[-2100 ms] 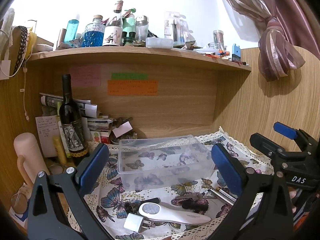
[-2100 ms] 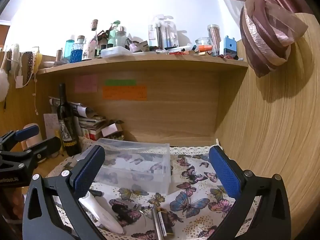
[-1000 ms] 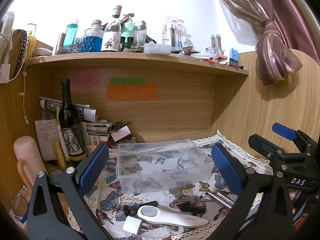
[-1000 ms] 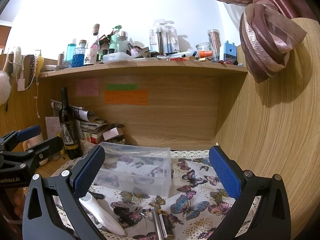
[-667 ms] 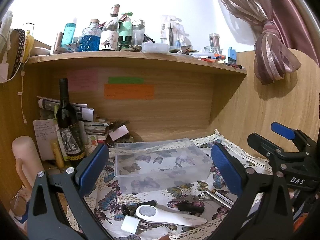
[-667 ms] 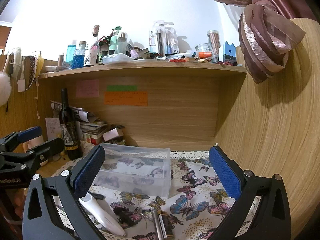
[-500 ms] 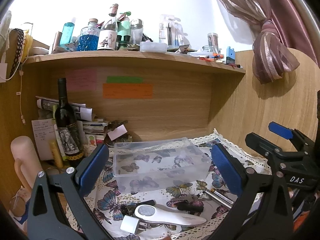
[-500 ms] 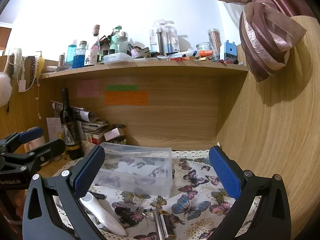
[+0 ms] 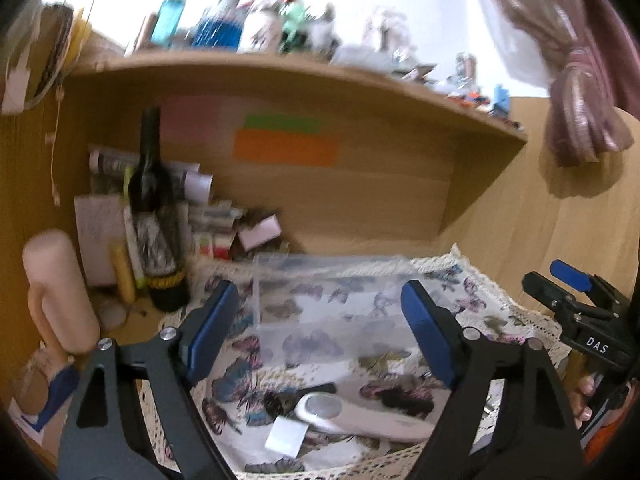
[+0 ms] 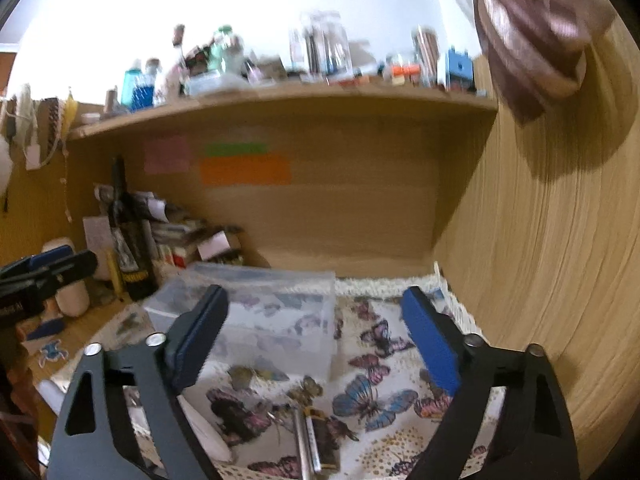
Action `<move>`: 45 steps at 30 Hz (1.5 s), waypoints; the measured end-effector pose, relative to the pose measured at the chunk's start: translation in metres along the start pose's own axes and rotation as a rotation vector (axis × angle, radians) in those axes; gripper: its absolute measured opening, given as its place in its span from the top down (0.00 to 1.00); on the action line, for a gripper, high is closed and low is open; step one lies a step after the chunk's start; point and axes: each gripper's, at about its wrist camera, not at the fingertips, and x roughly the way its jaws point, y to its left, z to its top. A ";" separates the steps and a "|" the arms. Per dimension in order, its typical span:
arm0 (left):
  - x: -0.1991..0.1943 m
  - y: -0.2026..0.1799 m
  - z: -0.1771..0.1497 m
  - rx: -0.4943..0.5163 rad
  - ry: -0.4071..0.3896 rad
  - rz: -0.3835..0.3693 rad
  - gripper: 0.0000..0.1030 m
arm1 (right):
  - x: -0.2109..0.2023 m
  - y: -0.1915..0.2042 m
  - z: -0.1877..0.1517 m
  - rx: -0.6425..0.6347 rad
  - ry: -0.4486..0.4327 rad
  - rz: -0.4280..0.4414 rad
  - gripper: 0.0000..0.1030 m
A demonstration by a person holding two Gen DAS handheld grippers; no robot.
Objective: Organize rigid objects
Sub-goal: 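Grasp the white plug adapter with the left tool while the right tool grasps the black-gold bottle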
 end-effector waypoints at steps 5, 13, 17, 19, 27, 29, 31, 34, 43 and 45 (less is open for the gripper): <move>0.018 0.014 -0.019 -0.005 0.102 0.036 0.33 | 0.021 -0.012 -0.013 0.006 0.110 -0.019 0.35; 0.037 0.023 -0.055 0.003 0.254 0.046 0.40 | 0.048 -0.030 -0.043 0.028 0.233 -0.012 0.43; 0.040 0.022 -0.070 0.015 0.306 0.042 0.40 | 0.060 -0.032 -0.061 0.026 0.324 0.016 0.52; 0.042 0.021 -0.076 0.019 0.331 0.034 0.40 | 0.064 -0.031 -0.069 0.027 0.369 0.041 0.53; 0.055 0.017 -0.098 0.027 0.401 0.018 0.40 | 0.068 -0.020 -0.085 -0.011 0.429 0.065 0.56; 0.059 0.017 -0.102 0.025 0.417 0.018 0.40 | 0.069 -0.022 -0.086 -0.002 0.434 0.066 0.56; 0.062 0.017 -0.107 0.026 0.434 0.019 0.40 | 0.070 -0.025 -0.087 0.002 0.442 0.066 0.56; 0.068 0.017 -0.115 0.033 0.451 0.028 0.40 | 0.074 -0.027 -0.087 -0.005 0.454 0.044 0.58; 0.068 0.013 -0.117 0.053 0.419 0.053 0.51 | 0.085 -0.023 -0.094 -0.038 0.479 0.034 0.79; 0.066 0.013 -0.117 0.054 0.412 0.055 0.52 | 0.085 -0.026 -0.093 -0.027 0.477 0.036 0.79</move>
